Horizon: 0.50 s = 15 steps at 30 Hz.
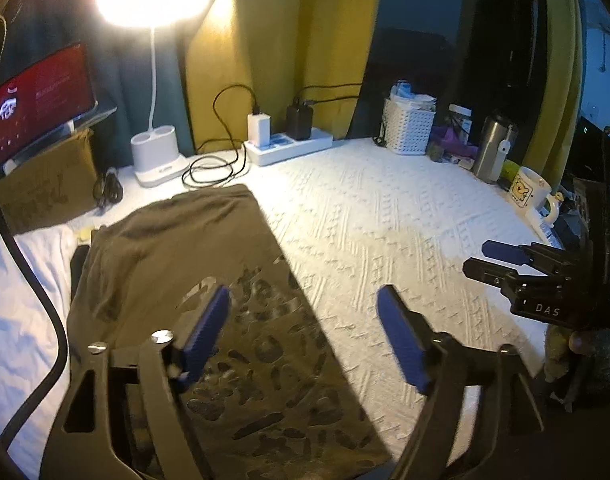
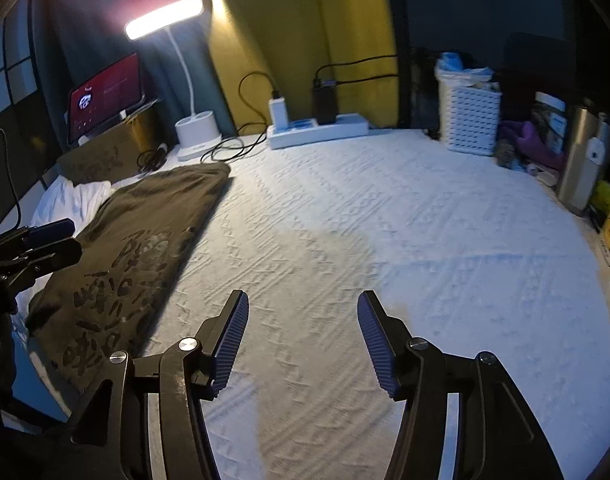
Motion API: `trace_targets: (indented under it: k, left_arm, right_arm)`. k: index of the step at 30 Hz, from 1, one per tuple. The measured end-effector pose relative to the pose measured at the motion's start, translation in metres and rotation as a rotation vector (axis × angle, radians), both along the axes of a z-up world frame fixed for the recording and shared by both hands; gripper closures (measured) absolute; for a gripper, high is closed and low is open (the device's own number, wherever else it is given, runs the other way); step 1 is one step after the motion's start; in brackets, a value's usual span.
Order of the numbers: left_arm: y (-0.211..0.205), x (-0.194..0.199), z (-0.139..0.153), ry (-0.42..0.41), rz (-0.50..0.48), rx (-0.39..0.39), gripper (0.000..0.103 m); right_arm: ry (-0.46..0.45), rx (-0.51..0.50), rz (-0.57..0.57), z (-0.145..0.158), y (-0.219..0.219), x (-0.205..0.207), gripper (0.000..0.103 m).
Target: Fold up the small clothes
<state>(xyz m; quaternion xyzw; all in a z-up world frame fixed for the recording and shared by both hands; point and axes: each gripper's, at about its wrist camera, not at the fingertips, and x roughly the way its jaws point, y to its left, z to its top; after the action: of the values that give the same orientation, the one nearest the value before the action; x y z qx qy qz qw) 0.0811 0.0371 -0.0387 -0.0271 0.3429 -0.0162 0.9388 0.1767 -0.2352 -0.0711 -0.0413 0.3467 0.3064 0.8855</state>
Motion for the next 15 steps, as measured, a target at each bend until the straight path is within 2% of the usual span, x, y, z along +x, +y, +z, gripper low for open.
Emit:
trace_targets:
  k: [6,14,15]
  left_arm:
    - [-0.015,-0.009,0.025,-0.057,-0.004,0.068,0.022]
    - [-0.021,-0.022,0.057,-0.138,-0.007,0.075,0.022]
    - [-0.022,-0.025,0.060,-0.144,-0.004,0.072,0.022]
  right_arm:
    - [-0.021,0.007,-0.073,0.021,-0.026,-0.008,0.036]
    - [-0.112,0.039,-0.090,0.062,-0.042,-0.032,0.035]
    - [-0.122,0.040,-0.089,0.066,-0.044,-0.035,0.032]
